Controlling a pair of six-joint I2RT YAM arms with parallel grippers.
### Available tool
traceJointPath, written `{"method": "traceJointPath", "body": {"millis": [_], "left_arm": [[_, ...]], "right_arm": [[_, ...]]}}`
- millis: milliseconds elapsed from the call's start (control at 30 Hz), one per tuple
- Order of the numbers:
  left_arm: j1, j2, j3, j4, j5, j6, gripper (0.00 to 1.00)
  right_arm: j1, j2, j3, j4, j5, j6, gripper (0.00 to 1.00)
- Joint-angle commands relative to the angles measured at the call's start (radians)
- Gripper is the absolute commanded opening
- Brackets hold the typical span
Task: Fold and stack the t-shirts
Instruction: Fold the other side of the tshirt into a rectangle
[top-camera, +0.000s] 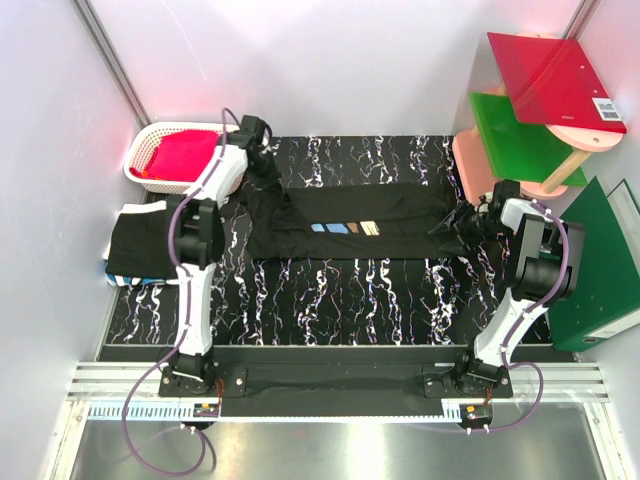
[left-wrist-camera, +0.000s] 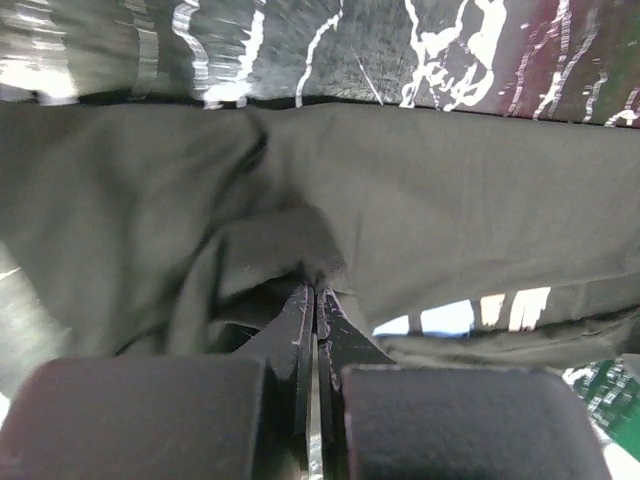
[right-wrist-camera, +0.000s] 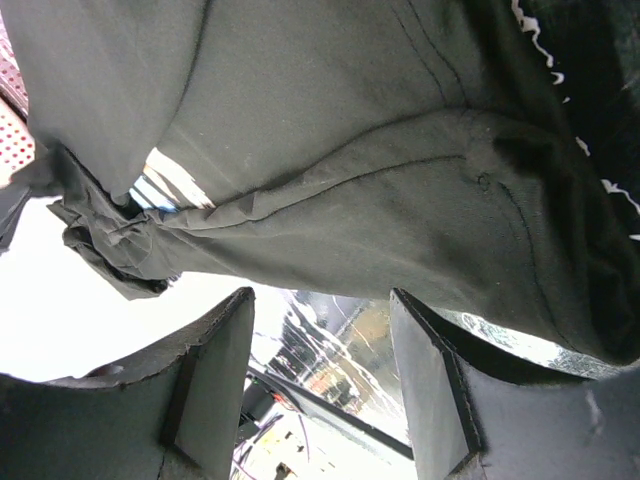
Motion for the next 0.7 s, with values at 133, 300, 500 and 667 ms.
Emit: {"method": "traceJointPath", "body": {"millis": [133, 300, 500, 667], "left_arm": [[0.016, 0.055, 0.109, 0.046, 0.177, -0.100, 0.99], [0.007, -0.120, -0.037, 0.121, 0.156, -0.035, 0.99], [-0.005, -0.333, -0.300, 0.170, 0.168, 0.051, 0.99], [-0.021, -0.403, -0.518, 0.166, 0.183, 0.091, 0.99]], "right_arm": [[-0.004, -0.036, -0.004, 0.000, 0.009, -0.027, 0.64], [-0.003, -0.154, 0.010, -0.011, 0.181, -0.058, 0.64], [-0.003, -0.213, 0.033, -0.054, 0.350, -0.112, 0.64], [0.017, -0.187, 0.077, -0.101, 0.484, -0.164, 0.64]]}}
